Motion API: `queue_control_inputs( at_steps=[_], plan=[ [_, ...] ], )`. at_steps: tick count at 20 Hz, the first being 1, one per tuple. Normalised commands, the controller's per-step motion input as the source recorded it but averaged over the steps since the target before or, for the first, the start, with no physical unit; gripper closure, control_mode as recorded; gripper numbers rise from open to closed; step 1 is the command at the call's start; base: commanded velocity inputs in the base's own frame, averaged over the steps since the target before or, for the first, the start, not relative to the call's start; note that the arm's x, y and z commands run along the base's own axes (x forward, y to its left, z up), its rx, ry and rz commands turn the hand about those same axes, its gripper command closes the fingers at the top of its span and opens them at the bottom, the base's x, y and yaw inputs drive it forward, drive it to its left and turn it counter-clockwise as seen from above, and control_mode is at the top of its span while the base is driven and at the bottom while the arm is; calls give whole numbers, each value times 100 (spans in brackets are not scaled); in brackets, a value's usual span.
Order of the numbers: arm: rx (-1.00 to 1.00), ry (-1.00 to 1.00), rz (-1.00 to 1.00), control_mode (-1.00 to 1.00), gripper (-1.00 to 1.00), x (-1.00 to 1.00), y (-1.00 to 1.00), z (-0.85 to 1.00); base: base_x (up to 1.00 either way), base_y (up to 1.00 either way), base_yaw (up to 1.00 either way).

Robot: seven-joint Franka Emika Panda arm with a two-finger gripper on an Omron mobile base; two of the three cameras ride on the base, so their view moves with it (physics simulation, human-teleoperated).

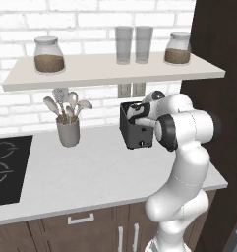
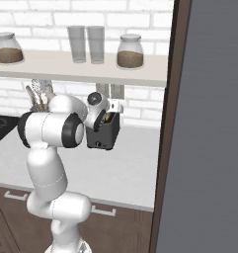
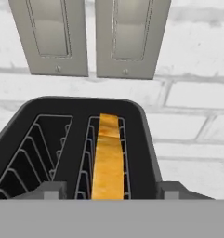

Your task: Start the toaster. Once the lever pops up, take the bread to the plate on the dining counter.

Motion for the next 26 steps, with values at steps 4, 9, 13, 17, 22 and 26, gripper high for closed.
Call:
queue_control_inputs(
  at_steps=[4, 9, 13, 17, 22, 26],
  plan=[
    [2, 0, 0, -100, 100, 0, -17, 0, 0, 0, 0],
    [6, -1, 0, -100, 100, 0, -24, 0, 0, 0, 0],
    [15, -9, -1, -100, 100, 0, -30, 0, 0, 0, 0],
    [20, -18, -2, -100, 100, 0, -36, 6, 0, 0, 0],
    [17, -26, -1, -100, 100, -6, -45, 14, 0, 0, 0],
    [9, -28, 0, -100, 100, -28, -54, 4, 0, 0, 0]
  ],
)
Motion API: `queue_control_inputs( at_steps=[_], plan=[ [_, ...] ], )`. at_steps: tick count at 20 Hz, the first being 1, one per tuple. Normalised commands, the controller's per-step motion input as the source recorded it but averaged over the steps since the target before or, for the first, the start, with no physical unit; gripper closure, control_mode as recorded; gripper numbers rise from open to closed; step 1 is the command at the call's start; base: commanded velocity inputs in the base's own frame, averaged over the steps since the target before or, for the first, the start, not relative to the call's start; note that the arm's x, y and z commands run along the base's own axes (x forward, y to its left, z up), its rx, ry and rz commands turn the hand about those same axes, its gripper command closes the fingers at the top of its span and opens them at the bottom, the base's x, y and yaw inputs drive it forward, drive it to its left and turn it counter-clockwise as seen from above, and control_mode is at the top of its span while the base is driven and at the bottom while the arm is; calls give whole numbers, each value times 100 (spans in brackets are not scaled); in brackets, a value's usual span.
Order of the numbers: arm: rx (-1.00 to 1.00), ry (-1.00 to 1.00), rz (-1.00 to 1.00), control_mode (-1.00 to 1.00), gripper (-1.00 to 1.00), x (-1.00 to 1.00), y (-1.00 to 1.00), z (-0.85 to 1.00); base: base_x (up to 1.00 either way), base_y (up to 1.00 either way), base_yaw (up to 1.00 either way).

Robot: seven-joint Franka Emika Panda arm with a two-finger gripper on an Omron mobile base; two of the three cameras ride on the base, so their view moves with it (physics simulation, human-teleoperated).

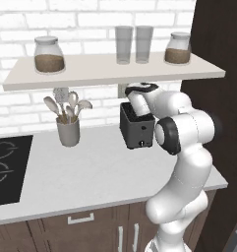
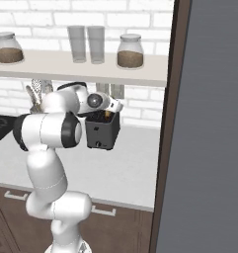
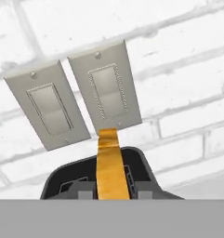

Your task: Start the toaster. Once the lever pops up, take the bread to the plate on the dining counter.

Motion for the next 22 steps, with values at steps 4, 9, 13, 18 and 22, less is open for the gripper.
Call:
queue_control_inputs(
  at_steps=[4, 9, 13, 18, 22],
  plan=[
    [2, -28, 0, -100, 100, -44, -53, 11, 0, 0, 0],
    [4, -32, 0, -100, 100, -63, -56, 38, 0, 0, 0],
    [6, -31, 0, -100, 100, -71, -25, 47, 0, 0, 0],
    [1, -19, 1, -100, 100, -76, 0, 34, 0, 0, 0],
    [0, -1, 8, -100, 100, -99, 0, 10, 0, 0, 0]
  ],
)
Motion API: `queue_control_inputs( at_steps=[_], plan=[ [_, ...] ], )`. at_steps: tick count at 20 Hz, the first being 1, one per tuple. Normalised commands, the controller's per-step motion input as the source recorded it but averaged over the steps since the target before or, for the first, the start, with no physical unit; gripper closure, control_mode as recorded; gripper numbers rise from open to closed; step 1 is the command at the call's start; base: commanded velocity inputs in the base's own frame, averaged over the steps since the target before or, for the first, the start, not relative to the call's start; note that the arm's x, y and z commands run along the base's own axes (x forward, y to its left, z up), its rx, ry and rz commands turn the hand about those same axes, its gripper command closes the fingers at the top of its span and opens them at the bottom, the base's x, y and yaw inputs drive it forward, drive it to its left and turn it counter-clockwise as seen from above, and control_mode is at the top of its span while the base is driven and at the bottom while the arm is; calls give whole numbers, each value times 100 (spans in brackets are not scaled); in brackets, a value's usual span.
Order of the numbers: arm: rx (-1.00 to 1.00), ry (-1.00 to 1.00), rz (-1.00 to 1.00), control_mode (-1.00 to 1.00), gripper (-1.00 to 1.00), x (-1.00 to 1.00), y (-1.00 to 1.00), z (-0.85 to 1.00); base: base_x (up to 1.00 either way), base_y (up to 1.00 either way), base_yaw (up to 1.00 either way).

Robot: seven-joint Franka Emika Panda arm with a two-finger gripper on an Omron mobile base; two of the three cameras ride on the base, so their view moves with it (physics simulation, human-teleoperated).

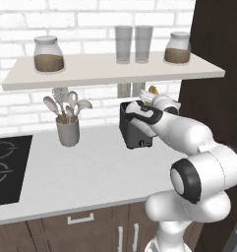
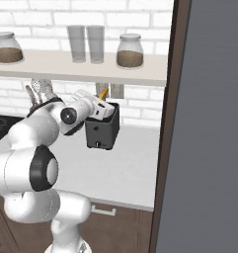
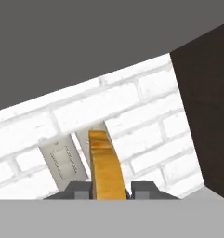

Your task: Start the toaster. Once the lever pops up, take the bread to the plate on the dining counter.

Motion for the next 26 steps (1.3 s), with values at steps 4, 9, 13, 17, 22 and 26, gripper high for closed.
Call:
queue_control_inputs(
  at_steps=[4, 9, 13, 17, 22, 26],
  plan=[
    [12, 0, 6, -100, 100, -100, 0, 29, 0, 0, 0],
    [21, 3, 6, -100, 100, -100, 0, 50, 0, 0, 0],
    [14, 16, 8, -100, 100, -100, 0, 39, 0, 0, 0],
    [7, 20, 8, -100, 100, -100, 0, 34, 0, 0, 0],
    [0, 17, 8, -100, 100, -100, 0, 19, 0, 0, 0],
    [-1, 11, 5, -100, 100, -100, 0, 0, 0, 0, 0]
  ],
)
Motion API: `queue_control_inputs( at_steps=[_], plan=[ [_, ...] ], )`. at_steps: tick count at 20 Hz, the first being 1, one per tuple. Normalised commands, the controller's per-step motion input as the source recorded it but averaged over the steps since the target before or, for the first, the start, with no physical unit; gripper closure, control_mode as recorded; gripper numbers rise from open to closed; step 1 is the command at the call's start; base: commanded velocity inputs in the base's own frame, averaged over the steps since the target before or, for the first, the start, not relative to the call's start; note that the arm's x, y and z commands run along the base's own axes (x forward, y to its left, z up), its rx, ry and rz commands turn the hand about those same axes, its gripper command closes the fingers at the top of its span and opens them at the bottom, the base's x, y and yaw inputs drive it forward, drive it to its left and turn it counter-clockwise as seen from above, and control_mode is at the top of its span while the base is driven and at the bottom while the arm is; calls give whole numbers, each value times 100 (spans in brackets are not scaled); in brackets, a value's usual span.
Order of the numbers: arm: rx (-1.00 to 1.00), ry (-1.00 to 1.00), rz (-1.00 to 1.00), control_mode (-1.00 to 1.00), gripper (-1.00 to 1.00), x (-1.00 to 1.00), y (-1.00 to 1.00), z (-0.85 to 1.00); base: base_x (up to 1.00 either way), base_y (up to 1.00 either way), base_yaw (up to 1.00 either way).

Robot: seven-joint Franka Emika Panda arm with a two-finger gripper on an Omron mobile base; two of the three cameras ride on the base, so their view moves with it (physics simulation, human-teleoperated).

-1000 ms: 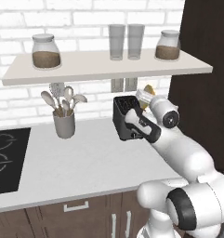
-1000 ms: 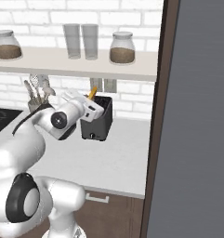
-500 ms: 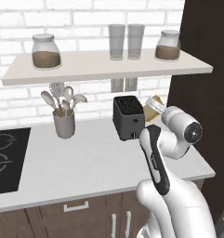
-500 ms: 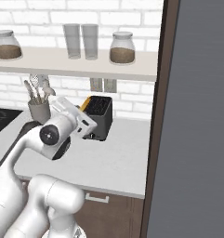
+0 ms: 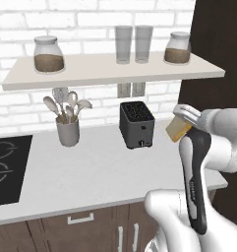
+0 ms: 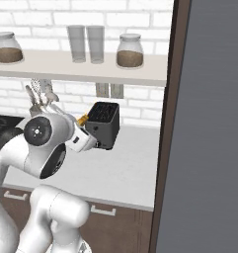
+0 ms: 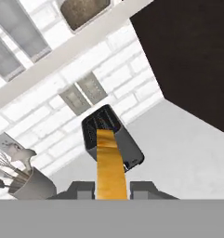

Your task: Start the toaster. Once the lever pops up, take the bread to the plate on the dining counter.

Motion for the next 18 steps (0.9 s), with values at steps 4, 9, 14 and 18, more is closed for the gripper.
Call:
queue_control_inputs(
  at_steps=[4, 9, 14, 18],
  plan=[
    [-15, 17, 2, -100, 100, -99, 22, -23, 0, 0, 0],
    [-28, 3, -2, -100, 100, -48, 47, -74, 0, 0, 0],
    [-13, -2, 0, -100, 100, -18, 9, -48, 0, 0, 0],
    [-8, 0, 0, -100, 100, -17, 0, -34, 0, 0, 0]
  ],
)
